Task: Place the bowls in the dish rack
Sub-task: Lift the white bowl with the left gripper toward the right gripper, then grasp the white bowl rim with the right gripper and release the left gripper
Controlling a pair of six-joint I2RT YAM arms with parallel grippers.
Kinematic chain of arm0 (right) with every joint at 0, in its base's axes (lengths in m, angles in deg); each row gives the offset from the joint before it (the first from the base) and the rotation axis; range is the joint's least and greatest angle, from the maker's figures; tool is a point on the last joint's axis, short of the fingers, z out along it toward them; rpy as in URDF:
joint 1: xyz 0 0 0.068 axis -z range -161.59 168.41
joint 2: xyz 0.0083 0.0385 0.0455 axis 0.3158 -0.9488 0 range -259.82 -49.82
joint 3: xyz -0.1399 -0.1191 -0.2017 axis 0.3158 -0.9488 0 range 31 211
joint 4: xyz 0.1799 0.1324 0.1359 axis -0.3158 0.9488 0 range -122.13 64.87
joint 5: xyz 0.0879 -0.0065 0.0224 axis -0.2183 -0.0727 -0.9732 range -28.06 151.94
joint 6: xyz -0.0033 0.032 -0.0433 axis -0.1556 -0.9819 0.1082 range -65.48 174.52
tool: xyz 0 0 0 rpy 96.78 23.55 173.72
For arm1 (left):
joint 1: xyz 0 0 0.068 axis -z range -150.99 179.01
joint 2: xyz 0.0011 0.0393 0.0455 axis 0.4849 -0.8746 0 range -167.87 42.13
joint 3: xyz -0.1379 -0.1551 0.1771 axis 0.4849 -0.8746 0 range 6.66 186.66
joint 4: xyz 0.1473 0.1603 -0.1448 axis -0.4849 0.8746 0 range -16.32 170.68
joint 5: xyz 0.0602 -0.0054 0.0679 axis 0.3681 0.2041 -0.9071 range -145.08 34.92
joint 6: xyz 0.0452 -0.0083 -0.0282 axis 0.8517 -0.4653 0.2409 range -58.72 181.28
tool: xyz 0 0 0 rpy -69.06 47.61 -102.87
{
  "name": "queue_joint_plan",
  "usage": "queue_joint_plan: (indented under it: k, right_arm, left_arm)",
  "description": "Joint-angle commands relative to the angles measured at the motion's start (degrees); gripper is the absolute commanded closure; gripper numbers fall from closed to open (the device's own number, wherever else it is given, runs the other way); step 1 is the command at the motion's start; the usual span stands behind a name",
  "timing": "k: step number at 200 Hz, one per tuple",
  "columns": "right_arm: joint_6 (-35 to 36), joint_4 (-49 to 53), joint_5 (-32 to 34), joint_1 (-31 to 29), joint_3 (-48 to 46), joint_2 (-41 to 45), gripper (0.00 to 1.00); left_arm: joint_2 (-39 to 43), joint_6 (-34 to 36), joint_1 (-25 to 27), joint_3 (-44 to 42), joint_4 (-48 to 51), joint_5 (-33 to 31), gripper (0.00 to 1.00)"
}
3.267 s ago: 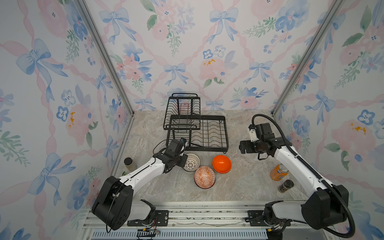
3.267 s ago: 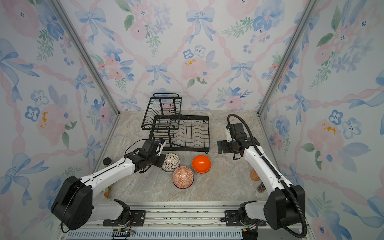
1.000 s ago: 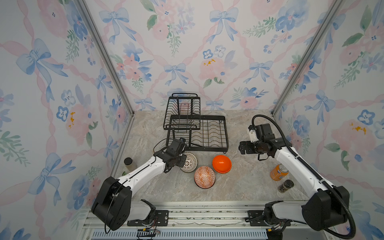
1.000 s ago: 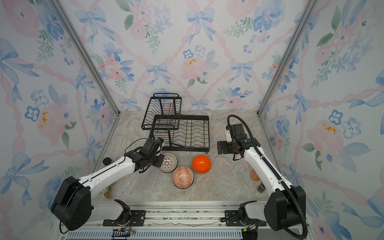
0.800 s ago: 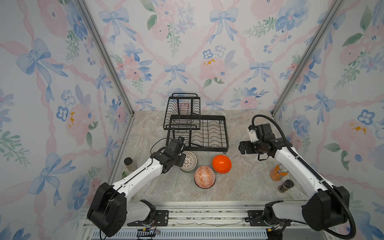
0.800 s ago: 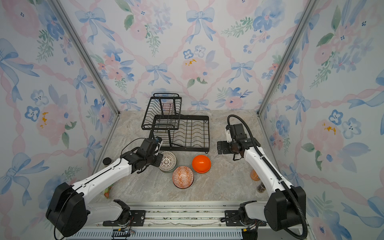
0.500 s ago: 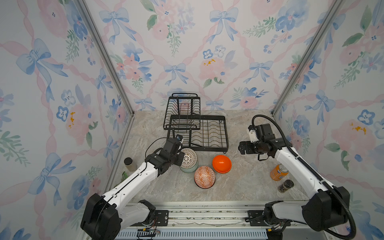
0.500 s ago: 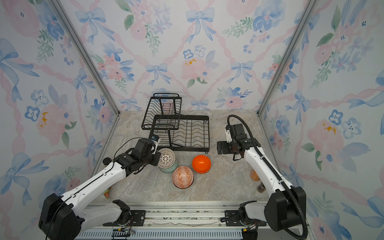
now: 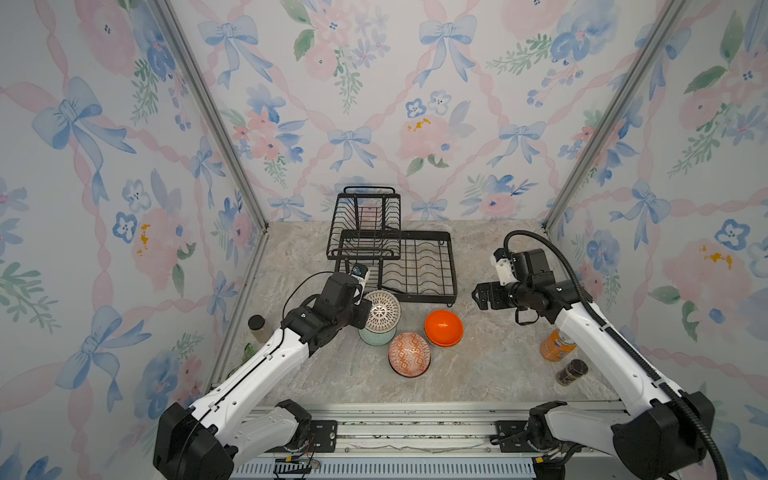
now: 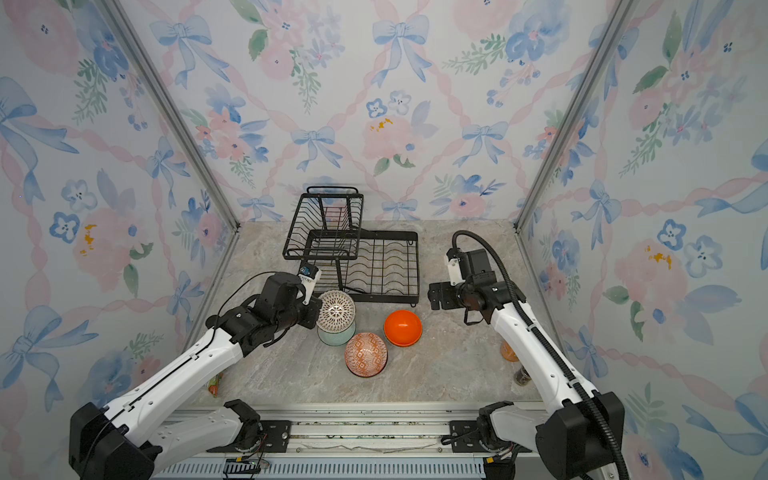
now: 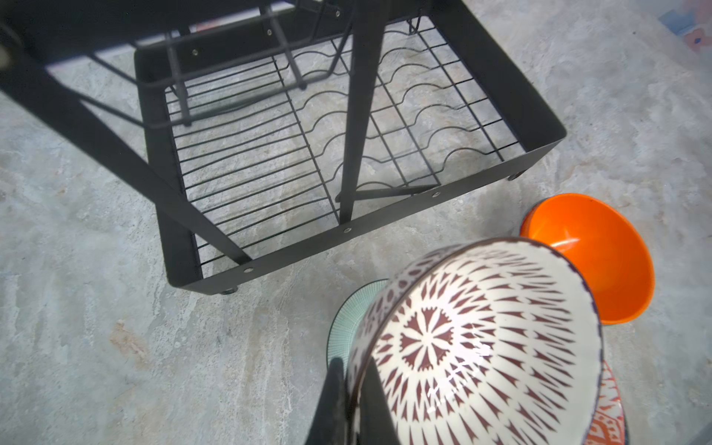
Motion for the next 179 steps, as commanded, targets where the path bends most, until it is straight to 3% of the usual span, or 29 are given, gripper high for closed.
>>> queue_joint_plan:
  k: [1,49,85,115,144,179]
  right_arm:
    - [0.0,-1.2,-2.5,-1.9,1.6,0.7,0.03]
    - [-4.0,-6.9,-11.6,-4.1,3.5,1.8,0.03]
    - [-5.8,-8.3,-12.1,-8.5,6.3,1.0,0.00]
    - [-6.9,-9.0,-11.7,-11.2,7.6,0.6,0.08]
    - [-7.5,-8.8,-10.4,-13.6,8.9,-1.4,0.25]
    - [-7.9,-8.3,-8.2,-15.6,10.5,-4.4,0.33]
  left_arm:
    - [1.4,-0.7,1.4,3.1,-2.3,0.9,1.00]
    - [-1.4,-1.3,5.2,5.5,-5.5,0.1,1.00]
    - [-5.4,-3.4,6.0,8.1,-8.4,0.1,1.00]
    - [-8.7,-2.3,7.2,11.0,-8.5,-1.5,1.00]
    - [-11.1,-2.2,8.1,12.7,-9.2,-2.0,1.00]
    - [-13.3,-2.0,8.8,14.2,-9.8,-2.9,1.00]
